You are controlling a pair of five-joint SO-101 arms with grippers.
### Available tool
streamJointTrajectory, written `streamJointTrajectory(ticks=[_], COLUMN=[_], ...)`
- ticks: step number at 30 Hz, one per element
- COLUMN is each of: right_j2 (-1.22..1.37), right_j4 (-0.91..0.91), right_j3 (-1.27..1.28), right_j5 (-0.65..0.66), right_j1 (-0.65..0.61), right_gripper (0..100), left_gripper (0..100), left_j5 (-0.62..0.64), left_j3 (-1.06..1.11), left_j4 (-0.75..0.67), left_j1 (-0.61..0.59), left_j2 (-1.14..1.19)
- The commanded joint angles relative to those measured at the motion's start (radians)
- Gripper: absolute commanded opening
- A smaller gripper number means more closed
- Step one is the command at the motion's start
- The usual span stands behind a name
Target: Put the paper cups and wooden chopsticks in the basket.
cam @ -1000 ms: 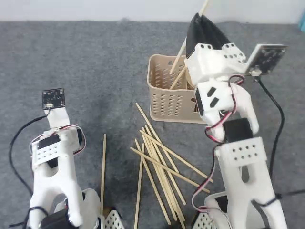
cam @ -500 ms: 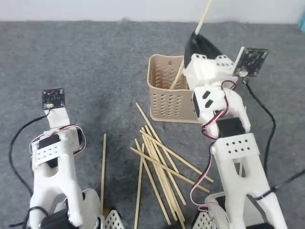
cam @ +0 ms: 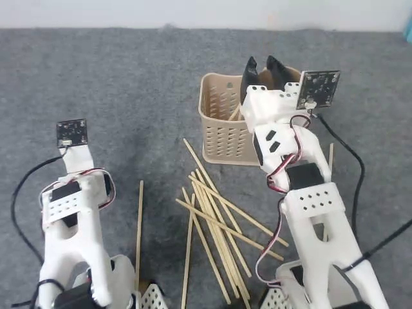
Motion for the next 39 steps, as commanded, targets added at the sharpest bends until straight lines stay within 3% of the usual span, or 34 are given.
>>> streamJointTrajectory(ticks=[1, 10, 17, 24, 33, 39], right_j2=[-0.147, -0.622, -0.716, -0.498, -0.012, 0.274], right_j4=[0.108, 0.693, 0.952, 0.986, 0.895, 0.843], right_j3=[-0.008, -0.011, -0.011, -0.005, -0.077, -0.163], right_j5=[0.017, 0.017, 0.015, 0.021, 0.026, 0.146], right_j1=[-0.001, 0.058, 0.286, 0.473, 0.532, 0.576], right_gripper=[14.3, 14.3, 14.3, 0.8, 6.2, 6.6], left_gripper=[8, 8, 8, 8, 8, 8], left_j5=[-0.006, -0.006, -0.006, -0.006, -0.006, -0.006], left_j3=[-0.033, -0.033, -0.033, -0.031, -0.030, -0.030], left_j4=[-0.020, -0.020, -0.020, -0.020, -0.018, -0.018], left_j1=[0.002, 0.002, 0.002, 0.002, 0.002, 0.002], left_j2=[-0.003, -0.003, -0.003, -0.003, -0.003, -0.003])
